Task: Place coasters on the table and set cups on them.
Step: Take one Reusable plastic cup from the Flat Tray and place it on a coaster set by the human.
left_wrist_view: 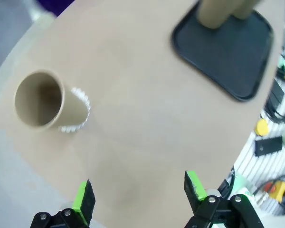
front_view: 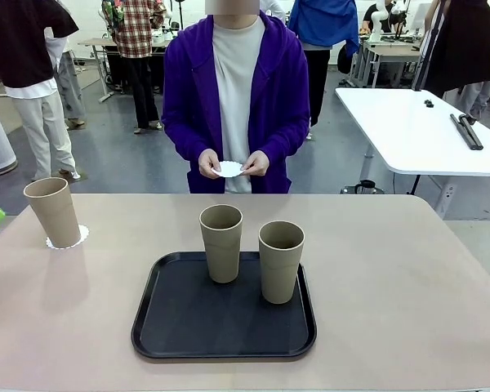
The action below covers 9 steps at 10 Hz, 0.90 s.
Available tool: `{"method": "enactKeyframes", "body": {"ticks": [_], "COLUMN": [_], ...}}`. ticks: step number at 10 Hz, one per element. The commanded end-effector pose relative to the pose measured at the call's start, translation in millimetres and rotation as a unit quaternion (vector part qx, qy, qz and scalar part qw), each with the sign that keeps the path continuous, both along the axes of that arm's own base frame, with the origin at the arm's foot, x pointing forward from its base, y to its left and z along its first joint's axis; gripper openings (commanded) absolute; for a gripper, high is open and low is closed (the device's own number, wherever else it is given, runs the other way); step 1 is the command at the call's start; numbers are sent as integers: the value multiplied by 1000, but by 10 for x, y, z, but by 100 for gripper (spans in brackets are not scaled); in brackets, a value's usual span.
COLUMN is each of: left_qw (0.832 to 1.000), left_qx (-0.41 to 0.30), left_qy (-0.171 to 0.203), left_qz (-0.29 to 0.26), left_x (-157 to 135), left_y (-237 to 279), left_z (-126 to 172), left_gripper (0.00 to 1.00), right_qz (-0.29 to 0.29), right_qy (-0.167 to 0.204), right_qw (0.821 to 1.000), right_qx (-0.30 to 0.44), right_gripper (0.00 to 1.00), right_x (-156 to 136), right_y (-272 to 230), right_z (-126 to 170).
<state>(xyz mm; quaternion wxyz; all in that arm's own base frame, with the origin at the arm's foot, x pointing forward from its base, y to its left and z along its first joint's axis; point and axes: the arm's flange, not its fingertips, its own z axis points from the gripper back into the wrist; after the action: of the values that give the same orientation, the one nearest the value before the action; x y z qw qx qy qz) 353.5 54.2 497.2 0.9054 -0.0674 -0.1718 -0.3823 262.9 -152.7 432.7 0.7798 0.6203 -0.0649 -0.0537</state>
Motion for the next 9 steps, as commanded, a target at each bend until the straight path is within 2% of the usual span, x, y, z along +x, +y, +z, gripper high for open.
{"method": "enactKeyframes", "body": {"ticks": [1,3,4,5,6,7,8,9], "left_qw": [990,981,986,985,983,990,975,948], "left_qx": [78,128,103,106,118,-40,-172,-283], "left_qy": [28,67,63,23,42,69,79,95], "left_qz": [110,132,114,132,134,119,117,114], "left_x": [-420,-543,-553,-332,-408,-314,-271,-228], "left_y": [-247,-383,-423,-224,-317,-128,105,364], "left_z": [-48,-23,-39,102,98,50,-11,-31], "left_gripper": [100,100,100,100,100,100,100,100], "right_qz": [1,1,1,1,1,1,1,1], "right_qy": [-5,-5,-5,-5,-5,-5,-5,-5], "right_qw": [1000,1000,1000,1000,1000,1000,1000,1000], "right_qx": [5,5,5,5,5,5,5,5], "right_gripper": [100,100,100,100,100,100,100,100], "right_x": [-1,-1,-1,-1,-1,-1,-1,-1], "right_y": [-4,-4,-4,-4,-4,-4,-4,-4], "right_z": [5,5,5,5,5,5,5,5]}}
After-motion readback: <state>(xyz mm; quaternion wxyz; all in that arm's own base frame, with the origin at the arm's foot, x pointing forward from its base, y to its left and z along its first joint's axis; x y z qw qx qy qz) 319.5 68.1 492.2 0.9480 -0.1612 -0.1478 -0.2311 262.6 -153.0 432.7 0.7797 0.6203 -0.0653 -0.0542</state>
